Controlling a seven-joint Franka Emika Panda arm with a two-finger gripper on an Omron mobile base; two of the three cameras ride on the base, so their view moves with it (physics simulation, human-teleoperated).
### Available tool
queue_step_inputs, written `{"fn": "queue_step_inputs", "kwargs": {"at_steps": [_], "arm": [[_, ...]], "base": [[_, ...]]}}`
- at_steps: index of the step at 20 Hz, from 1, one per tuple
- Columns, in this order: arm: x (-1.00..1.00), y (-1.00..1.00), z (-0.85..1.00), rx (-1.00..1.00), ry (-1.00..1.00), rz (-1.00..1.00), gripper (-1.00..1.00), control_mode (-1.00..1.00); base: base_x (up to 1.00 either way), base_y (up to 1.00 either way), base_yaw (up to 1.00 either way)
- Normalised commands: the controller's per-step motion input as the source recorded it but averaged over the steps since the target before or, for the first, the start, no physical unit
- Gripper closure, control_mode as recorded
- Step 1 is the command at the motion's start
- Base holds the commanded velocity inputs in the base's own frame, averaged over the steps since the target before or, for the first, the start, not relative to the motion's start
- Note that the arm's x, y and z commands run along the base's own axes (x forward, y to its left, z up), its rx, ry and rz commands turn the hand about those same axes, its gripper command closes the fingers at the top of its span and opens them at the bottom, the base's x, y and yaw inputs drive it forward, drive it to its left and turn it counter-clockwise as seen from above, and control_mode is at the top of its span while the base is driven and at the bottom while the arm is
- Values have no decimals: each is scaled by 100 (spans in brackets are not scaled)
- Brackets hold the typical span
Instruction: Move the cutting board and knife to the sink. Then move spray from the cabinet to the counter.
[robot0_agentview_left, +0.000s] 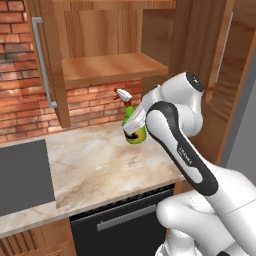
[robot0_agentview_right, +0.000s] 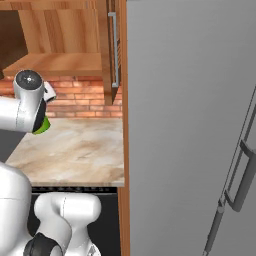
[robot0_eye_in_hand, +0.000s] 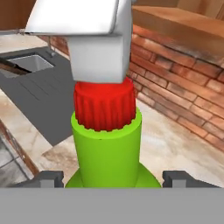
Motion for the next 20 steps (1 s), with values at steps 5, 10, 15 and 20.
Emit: {"fn": "queue_step_inputs", "kwargs": {"at_steps": [5, 10, 15, 20], "arm": [[10, 49, -46, 0, 0, 11, 100, -100], [21, 44, -42, 1, 0, 10, 100, -100], [39, 35, -43, 4, 0, 11, 100, -100], [46, 37, -41, 7, 3, 12, 100, -100]], "base": [[0, 0, 0], [0, 0, 0], [0, 0, 0], [0, 0, 0]]}}
